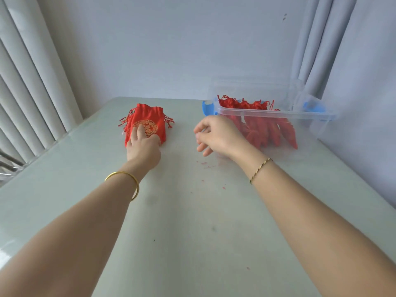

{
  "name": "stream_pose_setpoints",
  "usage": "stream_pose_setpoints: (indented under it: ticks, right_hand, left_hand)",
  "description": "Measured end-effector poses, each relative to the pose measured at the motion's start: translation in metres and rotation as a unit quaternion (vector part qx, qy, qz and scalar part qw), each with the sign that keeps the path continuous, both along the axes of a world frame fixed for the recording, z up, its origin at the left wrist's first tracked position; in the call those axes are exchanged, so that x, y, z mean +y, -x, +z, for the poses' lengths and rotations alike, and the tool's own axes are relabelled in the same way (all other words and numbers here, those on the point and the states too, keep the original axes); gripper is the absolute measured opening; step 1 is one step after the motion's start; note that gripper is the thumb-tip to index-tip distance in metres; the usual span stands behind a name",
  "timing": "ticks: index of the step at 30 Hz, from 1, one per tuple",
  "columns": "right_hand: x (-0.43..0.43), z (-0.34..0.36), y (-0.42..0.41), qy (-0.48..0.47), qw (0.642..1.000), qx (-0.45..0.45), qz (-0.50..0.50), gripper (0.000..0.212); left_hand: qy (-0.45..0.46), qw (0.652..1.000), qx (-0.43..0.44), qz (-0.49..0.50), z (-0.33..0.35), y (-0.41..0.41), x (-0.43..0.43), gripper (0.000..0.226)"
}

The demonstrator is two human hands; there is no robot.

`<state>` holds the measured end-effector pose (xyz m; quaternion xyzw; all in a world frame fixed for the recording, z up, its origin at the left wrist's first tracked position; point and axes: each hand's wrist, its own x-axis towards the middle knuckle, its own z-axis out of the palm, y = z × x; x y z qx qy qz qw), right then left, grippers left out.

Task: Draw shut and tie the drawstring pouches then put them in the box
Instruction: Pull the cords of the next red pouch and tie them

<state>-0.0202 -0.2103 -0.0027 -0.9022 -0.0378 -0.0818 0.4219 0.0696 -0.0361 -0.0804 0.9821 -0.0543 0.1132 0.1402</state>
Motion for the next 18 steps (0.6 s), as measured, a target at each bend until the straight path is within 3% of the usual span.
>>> stream_pose_setpoints:
  ticks: [8, 11, 13, 15, 18]
  right_hand:
    - [-0.003, -0.038, -0.002, -0.038, 0.997, 0.067, -0.022, 0.01]
    - [-0.001, -0.045, 0.0, -0.118, 0.989, 0.083, -0.025, 0.011]
    - [0.002, -0.049, 0.002, -0.181, 0.978, 0.1, -0.042, 0.023]
    - [0.001, -0.053, 0.004, -0.26, 0.955, 0.125, -0.063, 0.025]
    - [-0.009, -0.058, 0.011, -0.344, 0.924, 0.148, -0.076, 0.015]
  left_hand:
    - [-0.043, 0.996, -0.082, -0.011, -0.001, 0.002, 0.005, 0.041]
    - [0.02, 0.993, -0.1, -0.054, 0.009, 0.023, -0.002, 0.039]
    - [0.092, 0.981, -0.1, -0.137, 0.02, 0.046, -0.011, 0.037]
    - [0.162, 0.954, -0.043, -0.247, 0.03, 0.072, -0.021, 0.035]
    - [0.196, 0.887, 0.18, -0.377, 0.041, 0.101, -0.027, 0.029]
